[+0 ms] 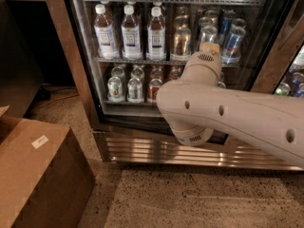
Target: Close left fridge door
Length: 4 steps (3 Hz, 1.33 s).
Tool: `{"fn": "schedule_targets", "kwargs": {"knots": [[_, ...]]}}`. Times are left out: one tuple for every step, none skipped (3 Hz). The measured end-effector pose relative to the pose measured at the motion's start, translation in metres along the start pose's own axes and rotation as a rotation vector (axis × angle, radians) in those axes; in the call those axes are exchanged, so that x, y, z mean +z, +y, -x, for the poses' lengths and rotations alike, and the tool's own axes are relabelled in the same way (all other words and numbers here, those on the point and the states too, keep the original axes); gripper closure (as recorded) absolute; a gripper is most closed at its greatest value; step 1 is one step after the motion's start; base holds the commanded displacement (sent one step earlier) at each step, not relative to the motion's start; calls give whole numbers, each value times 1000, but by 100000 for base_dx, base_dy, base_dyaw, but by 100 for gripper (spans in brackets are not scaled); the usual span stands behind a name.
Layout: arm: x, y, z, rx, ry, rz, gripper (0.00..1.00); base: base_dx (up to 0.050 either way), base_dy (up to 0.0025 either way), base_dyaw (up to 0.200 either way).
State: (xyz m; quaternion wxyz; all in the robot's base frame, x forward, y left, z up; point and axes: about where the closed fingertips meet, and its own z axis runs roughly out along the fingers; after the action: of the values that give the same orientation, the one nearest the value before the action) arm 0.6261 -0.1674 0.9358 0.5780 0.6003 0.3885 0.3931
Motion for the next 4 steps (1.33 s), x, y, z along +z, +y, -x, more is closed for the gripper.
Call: {"fn": "schedule_targets", "kwargs": {"knots": [[8, 2, -1, -2, 1, 3, 100, 0, 0, 0], [16, 5, -3, -4, 3, 6, 100, 0, 0, 0], [22, 8, -4, -7, 8, 6, 100, 0, 0, 0], [25, 10, -5, -10, 14, 5, 94, 0, 0, 0]]}}
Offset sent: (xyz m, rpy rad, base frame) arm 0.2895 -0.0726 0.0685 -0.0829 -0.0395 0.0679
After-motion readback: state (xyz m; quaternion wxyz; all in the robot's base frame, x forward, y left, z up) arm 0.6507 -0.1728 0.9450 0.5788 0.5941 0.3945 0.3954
